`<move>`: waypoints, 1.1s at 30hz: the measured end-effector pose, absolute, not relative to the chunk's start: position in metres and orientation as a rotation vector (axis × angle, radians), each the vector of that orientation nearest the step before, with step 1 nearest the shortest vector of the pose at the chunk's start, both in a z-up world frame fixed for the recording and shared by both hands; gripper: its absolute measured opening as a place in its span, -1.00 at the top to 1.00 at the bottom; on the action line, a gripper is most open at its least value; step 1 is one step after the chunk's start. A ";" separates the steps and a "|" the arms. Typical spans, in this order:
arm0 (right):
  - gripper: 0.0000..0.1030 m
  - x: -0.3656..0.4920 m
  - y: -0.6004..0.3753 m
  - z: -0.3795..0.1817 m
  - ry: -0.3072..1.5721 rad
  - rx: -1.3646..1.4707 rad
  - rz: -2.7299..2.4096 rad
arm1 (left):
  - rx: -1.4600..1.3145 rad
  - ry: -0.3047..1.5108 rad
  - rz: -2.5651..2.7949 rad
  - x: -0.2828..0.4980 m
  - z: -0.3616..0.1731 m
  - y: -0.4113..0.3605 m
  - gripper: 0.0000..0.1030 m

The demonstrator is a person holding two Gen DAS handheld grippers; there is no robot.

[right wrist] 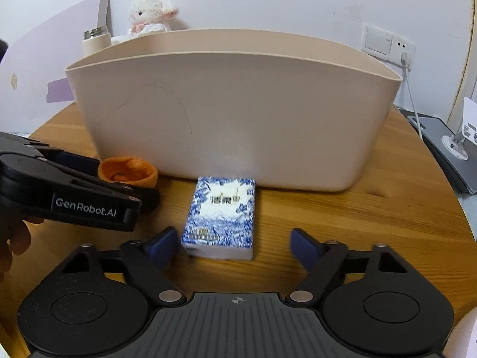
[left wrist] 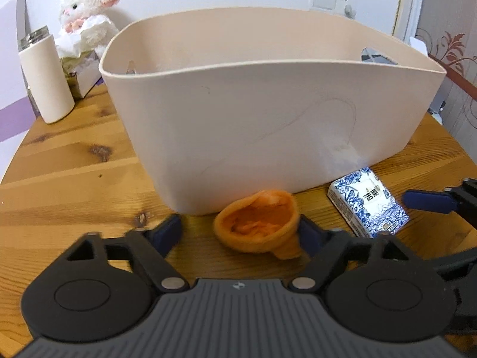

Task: Organize objects
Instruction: 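Move both tools back to the orange cloth and tissue pack, then grasp the orange cloth with the left tool while the right tool grasps the tissue pack, then lift both held items into the basket and open both tools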

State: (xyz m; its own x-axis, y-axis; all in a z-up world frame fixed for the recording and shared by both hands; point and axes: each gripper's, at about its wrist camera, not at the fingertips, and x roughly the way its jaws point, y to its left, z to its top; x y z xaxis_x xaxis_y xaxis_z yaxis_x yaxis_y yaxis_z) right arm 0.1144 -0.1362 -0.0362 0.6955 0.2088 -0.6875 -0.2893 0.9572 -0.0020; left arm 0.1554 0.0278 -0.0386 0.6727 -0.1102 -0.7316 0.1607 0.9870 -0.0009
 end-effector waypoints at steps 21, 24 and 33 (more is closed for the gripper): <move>0.17 0.081 -0.154 -0.007 0.682 -0.130 0.249 | 0.127 0.770 -0.188 0.120 -0.017 0.028 0.61; 0.17 0.076 -0.157 0.002 0.658 -0.128 0.236 | 0.136 0.741 -0.206 0.111 -0.006 0.024 0.61; 0.17 0.061 -0.174 0.030 0.565 -0.111 0.202 | 0.129 0.675 -0.237 0.093 0.028 0.021 0.61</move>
